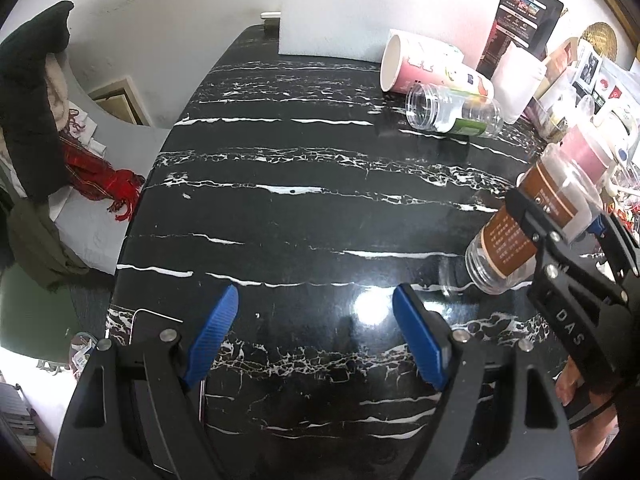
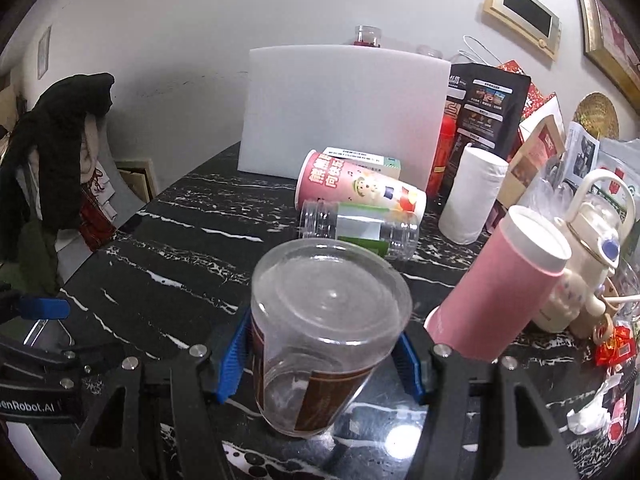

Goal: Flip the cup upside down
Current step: 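Rotate the held cup with the right tool until it stands vertical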

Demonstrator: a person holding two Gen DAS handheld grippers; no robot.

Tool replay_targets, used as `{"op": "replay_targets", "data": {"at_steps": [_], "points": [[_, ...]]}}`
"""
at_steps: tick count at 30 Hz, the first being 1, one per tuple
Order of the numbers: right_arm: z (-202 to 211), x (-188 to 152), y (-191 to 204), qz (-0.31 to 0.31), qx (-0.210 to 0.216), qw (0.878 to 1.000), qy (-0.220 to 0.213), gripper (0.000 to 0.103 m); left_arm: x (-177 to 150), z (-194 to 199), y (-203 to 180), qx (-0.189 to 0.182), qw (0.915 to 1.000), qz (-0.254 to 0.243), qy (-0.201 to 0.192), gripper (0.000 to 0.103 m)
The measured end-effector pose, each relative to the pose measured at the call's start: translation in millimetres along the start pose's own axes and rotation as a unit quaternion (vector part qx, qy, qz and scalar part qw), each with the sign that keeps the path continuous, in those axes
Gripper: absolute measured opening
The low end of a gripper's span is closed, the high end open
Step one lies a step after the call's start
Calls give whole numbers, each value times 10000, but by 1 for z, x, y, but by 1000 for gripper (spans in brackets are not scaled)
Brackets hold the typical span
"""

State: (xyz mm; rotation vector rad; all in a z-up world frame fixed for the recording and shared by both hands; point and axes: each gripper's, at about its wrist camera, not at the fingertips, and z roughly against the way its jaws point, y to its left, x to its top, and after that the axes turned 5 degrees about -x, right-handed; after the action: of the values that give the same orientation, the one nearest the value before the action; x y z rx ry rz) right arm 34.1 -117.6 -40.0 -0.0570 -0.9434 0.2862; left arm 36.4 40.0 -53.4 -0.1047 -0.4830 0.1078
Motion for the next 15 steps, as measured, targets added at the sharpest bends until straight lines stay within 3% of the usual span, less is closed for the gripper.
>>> {"op": "replay_targets", "data": {"at_steps": [15], "points": [[18,-23,8,122,9,9999,-90,64,-15,9,2,-22,10000,-1,11,79]]}}
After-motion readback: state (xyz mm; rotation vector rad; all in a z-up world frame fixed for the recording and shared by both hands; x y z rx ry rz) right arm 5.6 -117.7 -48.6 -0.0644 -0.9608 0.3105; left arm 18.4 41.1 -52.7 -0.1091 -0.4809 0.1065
